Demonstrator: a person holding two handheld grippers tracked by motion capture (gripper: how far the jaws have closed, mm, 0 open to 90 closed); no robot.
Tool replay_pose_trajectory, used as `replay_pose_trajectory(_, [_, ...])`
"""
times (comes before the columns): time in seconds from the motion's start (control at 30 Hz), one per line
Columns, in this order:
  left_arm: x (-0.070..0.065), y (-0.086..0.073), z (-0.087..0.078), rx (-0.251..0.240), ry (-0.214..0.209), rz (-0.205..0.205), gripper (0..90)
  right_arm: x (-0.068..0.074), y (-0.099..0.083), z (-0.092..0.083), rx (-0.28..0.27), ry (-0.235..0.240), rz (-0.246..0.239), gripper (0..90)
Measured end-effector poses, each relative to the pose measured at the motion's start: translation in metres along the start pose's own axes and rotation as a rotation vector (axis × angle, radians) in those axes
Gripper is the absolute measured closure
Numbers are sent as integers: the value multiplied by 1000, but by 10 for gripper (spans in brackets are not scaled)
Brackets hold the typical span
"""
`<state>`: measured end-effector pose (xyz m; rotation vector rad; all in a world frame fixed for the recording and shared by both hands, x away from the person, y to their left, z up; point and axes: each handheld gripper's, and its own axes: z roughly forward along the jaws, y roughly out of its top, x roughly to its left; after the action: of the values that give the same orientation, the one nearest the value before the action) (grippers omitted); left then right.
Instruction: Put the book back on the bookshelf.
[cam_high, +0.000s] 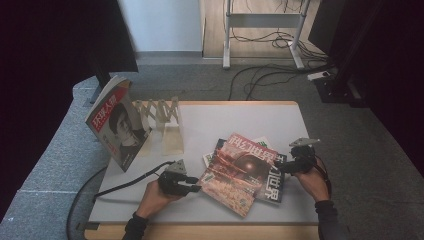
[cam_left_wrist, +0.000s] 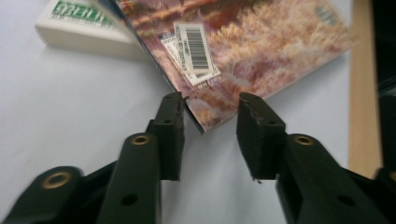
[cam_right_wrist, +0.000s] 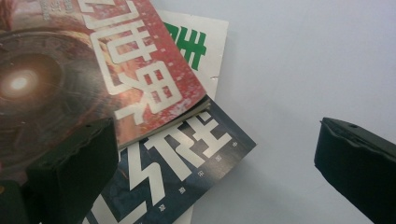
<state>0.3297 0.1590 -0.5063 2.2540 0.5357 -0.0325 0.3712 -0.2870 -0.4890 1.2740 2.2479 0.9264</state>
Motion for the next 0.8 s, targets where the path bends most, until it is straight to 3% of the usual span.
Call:
replay_pose_trajectory(0.1, [0, 1, 3, -10, 1, -4, 624, -1, -1, -1, -1, 5, 2, 0])
replay_pose_trajectory(0.17, [-5, 6, 6, 15, 32, 30, 622, -2, -1, 0, -2, 4, 9, 0])
replay_pose_trajectory(0.27, [-10, 16, 12, 34, 43, 55, 621, -2, -1, 0, -5, 7, 11, 0])
replay_pose_trajectory(0.53, [-12, 29, 24, 35, 49, 62, 619, -6, -4, 0, -2, 14, 32, 0])
replay_pose_trajectory(0.8, [-15, 37, 31, 28, 60, 75, 615, -14, -5, 10, -1, 53, 90, 0])
